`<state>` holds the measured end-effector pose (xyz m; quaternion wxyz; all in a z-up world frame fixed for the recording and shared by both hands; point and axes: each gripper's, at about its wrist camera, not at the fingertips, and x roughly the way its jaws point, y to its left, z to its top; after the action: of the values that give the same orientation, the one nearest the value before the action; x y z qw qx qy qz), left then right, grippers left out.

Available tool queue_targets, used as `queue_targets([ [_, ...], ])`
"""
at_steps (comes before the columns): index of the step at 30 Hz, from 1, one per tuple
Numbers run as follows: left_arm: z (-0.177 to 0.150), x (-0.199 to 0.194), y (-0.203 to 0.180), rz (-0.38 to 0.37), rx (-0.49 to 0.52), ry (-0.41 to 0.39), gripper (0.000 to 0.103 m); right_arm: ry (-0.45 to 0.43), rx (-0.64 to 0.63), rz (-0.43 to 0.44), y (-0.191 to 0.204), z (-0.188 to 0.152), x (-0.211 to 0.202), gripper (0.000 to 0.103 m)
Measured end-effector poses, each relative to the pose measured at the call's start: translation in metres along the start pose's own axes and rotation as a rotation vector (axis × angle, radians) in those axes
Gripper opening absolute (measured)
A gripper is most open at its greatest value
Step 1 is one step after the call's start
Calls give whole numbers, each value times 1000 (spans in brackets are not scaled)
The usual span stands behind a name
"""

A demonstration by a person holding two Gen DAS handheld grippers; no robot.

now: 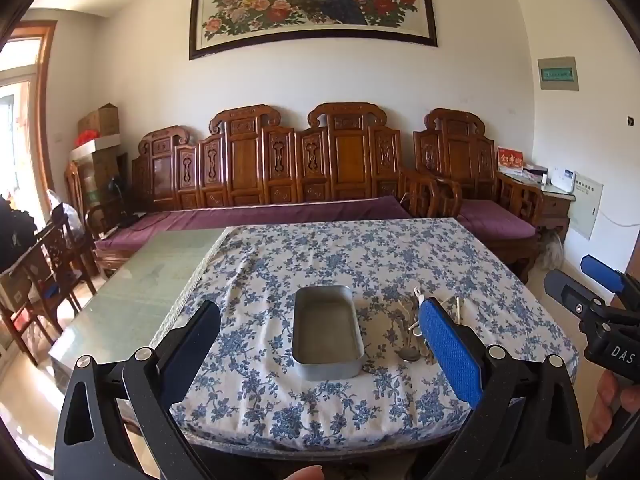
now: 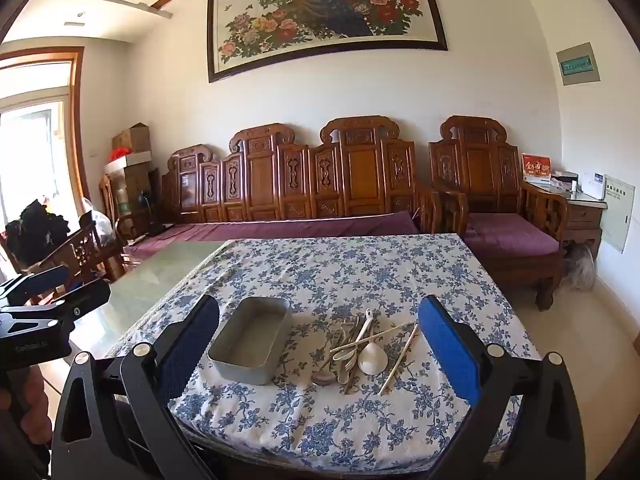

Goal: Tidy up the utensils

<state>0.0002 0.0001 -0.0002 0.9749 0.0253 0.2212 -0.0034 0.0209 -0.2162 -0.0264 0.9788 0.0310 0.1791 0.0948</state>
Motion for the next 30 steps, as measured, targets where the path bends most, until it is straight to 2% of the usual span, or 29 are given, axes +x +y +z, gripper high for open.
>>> queue_targets([
  [30, 0, -2, -1, -2, -6, -3, 96, 1, 6, 4, 2, -1, 1, 100],
])
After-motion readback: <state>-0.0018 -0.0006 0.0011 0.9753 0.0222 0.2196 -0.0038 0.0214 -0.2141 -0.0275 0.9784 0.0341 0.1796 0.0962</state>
